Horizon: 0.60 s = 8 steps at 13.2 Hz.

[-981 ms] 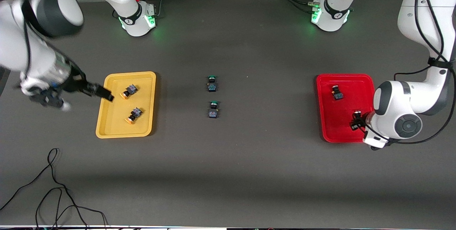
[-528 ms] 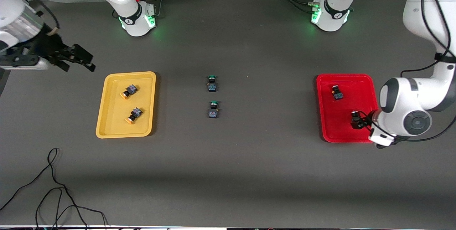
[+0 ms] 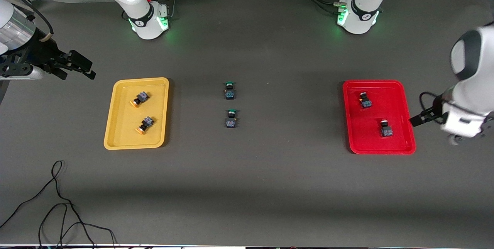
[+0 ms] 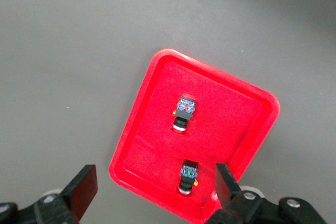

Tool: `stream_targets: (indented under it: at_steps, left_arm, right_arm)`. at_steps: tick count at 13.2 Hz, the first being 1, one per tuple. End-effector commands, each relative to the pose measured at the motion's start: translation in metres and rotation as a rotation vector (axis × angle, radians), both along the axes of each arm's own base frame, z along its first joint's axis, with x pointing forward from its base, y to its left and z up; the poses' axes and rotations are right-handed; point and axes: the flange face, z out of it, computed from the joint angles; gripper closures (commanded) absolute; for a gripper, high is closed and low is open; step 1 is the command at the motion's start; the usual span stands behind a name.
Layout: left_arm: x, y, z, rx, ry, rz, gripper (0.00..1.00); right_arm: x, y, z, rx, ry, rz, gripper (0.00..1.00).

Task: Place red and yellow buttons in trays

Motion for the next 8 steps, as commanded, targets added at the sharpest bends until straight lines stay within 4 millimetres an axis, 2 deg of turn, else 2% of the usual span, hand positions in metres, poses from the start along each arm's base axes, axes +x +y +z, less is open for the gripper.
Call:
stream_targets:
  at_steps: [1,3,6,7,8]
  left_arm:
    - [0.004,-0.012,0.033,-0.017,0.002,-0.047,0.00]
    - [0.006,-0.015,0.046,-0.025,-0.013,-0.049,0.00]
    - [0.006,-0.024,0.053,-0.023,-0.025,-0.058,0.00]
    - [0.003,-0.026,0.063,-0.030,-0.043,-0.051,0.00]
    - [-0.001,-0.020,0.071,-0.076,-0.055,-0.040,0.00]
  right_arm:
    - [0.003,0.000,0.011,-0.028,-0.003,0.024,0.00]
    - [0.005,0.001,0.012,-0.030,-0.005,0.029,0.00]
    - [0.012,0.003,0.005,-0.033,0.007,0.030,0.00]
    - [0.013,0.003,0.006,-0.033,0.006,0.030,0.00]
    - [0.014,0.003,0.004,-0.034,0.010,0.029,0.00]
